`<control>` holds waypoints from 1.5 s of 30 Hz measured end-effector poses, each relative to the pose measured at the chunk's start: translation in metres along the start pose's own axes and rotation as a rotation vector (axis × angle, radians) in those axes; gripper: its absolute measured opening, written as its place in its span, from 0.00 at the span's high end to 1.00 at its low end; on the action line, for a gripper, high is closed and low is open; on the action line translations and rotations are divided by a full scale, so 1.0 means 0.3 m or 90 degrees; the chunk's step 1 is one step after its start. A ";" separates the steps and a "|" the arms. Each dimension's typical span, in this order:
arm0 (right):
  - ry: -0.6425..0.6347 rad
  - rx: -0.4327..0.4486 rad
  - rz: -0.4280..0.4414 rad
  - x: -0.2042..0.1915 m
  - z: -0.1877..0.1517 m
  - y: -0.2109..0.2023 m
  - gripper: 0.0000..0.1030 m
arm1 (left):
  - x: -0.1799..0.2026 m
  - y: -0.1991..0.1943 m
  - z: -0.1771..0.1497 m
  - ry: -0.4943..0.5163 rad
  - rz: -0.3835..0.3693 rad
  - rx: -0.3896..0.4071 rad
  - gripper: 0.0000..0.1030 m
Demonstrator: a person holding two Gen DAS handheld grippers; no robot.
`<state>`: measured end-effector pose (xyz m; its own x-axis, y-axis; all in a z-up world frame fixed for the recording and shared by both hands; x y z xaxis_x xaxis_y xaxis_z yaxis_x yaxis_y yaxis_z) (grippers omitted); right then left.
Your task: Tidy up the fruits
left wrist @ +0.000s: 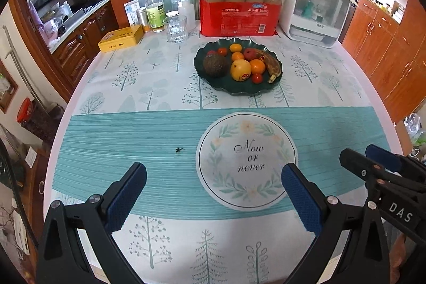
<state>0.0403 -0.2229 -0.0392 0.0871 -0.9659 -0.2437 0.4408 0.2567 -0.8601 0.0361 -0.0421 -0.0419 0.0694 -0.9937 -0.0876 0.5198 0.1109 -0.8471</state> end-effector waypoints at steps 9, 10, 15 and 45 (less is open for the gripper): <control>-0.012 0.023 -0.012 -0.026 -0.014 -0.045 0.43 | -0.008 -0.036 -0.011 -0.009 0.007 0.010 0.02; -0.012 0.025 -0.013 -0.027 -0.014 -0.048 0.43 | -0.010 -0.038 -0.013 -0.011 0.007 0.011 0.02; -0.014 0.026 -0.019 -0.030 -0.016 -0.053 0.43 | -0.017 -0.041 -0.019 -0.018 0.010 0.008 0.02; -0.029 0.013 -0.041 -0.030 -0.037 -0.051 0.43 | 0.015 -0.031 -0.039 -0.020 0.007 -0.007 0.02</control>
<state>0.0229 -0.2179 -0.0289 0.0980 -0.9809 -0.1679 0.4654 0.1943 -0.8635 0.0217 -0.0479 -0.0407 0.1010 -0.9916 -0.0802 0.5101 0.1209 -0.8516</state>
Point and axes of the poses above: each gripper's, at about its wrist camera, not at the fingertips, and y roughly the way its jaws point, x to its right, z to its top, the point moved 3 cm from there along y, roughly the way its jaws point, and after that the axes turned 5 degrees about z, right-handed, at the moved point
